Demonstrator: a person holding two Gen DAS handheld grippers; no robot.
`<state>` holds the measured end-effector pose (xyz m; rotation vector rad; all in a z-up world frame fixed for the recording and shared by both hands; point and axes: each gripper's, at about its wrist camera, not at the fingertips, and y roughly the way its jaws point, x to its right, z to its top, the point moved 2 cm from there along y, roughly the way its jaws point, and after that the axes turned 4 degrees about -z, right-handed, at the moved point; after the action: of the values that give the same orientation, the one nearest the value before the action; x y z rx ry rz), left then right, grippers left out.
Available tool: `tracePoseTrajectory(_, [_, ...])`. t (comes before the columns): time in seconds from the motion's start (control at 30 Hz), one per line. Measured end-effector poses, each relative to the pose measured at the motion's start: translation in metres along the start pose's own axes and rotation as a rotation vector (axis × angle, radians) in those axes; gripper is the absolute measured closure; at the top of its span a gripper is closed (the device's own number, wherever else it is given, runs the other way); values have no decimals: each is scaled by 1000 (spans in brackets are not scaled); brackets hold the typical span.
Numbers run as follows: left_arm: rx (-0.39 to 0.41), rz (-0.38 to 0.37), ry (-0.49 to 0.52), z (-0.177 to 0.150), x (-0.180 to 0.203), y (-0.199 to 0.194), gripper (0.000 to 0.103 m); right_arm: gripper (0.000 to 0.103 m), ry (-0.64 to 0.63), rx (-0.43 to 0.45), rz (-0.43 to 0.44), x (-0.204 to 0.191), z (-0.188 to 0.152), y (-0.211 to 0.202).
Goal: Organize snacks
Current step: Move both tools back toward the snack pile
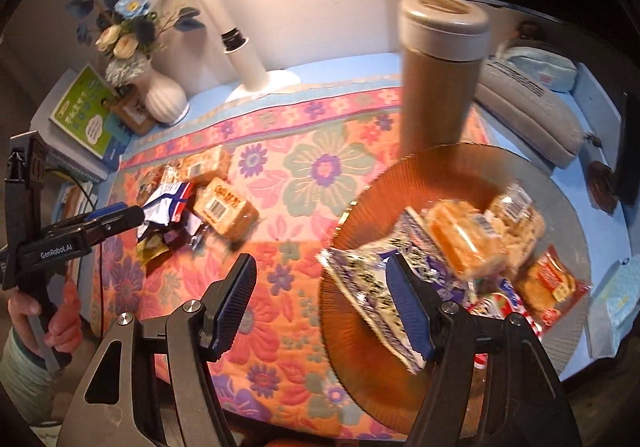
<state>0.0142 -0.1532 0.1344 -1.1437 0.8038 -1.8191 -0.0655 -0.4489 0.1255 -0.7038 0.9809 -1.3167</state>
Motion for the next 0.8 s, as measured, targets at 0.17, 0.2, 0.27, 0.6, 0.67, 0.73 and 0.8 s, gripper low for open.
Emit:
tracePoseTrajectory(0.17, [22, 90, -129, -12, -64, -15, 22, 36, -68, -31, 20, -31, 8, 17])
tracePoseTrajectory(0.2, [24, 102, -157, -15, -75, -16, 22, 36, -91, -40, 24, -40, 11, 22])
tracePoseTrajectory(0.27, [31, 121, -210, -21, -93, -19, 22, 36, -129, -56, 29, -55, 15, 31])
tracePoseTrajectory(0.6, [-14, 134, -425, -38, -155, 7, 22, 36, -264, -196, 4, -110, 34, 91])
tracePoseTrajectory(0.67, [-27, 107, -446, -39, -156, 16, 22, 36, -264, -226, 11, -114, 38, 103])
tracePoseTrajectory(0.73, [-45, 86, -444, -40, -152, 26, 22, 36, -261, -255, 17, -118, 41, 115])
tracePoseTrajectory(0.8, [-57, 91, -423, -40, -145, 34, 22, 36, -258, -276, 21, -121, 44, 125])
